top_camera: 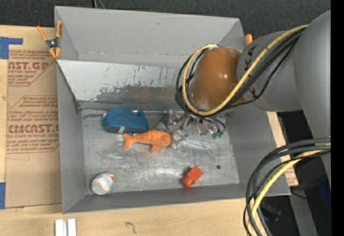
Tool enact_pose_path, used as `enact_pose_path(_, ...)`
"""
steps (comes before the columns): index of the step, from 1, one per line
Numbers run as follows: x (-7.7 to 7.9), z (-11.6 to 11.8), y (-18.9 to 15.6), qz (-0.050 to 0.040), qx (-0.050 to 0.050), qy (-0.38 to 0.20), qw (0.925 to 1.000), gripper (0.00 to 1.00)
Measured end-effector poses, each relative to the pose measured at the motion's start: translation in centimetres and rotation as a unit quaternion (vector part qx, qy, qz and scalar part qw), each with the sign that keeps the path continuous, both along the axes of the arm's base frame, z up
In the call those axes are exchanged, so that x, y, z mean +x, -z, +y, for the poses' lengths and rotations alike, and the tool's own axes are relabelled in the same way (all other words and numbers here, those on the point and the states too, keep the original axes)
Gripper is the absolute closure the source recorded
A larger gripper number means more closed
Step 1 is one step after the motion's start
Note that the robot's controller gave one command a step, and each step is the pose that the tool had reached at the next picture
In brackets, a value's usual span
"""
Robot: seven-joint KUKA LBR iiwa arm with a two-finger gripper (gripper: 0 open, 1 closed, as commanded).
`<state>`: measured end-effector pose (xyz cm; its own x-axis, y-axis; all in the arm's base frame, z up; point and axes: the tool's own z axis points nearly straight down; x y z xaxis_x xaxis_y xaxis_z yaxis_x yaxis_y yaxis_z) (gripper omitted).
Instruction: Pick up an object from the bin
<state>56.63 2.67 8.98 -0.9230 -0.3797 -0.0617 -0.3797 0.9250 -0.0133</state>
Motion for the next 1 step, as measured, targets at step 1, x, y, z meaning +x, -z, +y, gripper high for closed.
enact_pose_path(1,-1.38,-0.75,0.65,0.0306,-0.008,0.0,0.9995,0.0)
